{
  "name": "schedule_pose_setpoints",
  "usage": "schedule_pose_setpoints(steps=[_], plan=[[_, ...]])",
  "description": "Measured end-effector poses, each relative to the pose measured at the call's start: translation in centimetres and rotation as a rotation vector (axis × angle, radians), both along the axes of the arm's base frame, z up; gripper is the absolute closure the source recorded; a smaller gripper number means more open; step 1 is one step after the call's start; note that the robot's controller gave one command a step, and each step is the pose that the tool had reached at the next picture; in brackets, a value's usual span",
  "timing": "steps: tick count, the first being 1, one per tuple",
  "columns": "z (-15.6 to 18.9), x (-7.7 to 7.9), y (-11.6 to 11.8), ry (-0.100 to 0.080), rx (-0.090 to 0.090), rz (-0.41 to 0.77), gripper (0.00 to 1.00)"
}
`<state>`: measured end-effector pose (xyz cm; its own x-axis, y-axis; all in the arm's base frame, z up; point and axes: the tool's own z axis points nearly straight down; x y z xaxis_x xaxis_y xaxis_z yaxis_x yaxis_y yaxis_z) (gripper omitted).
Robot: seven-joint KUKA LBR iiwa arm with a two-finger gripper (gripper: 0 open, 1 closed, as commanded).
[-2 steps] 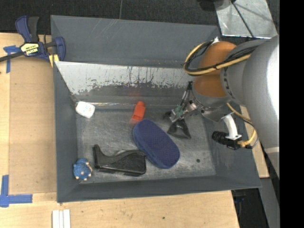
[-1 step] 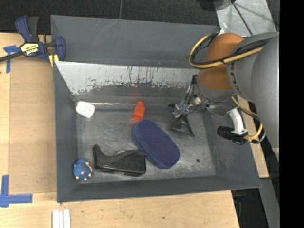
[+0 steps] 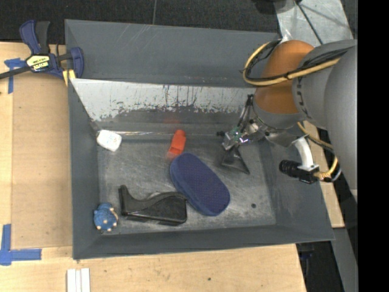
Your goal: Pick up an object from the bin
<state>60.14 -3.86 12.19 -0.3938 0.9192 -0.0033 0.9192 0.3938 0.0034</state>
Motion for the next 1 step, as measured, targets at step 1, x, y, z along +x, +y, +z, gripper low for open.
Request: schedule_pose_setpoints(steps=[1], plan=[[6.83, 0.18, -0.11, -0.004, 0.001, 0.004, 1.00]])
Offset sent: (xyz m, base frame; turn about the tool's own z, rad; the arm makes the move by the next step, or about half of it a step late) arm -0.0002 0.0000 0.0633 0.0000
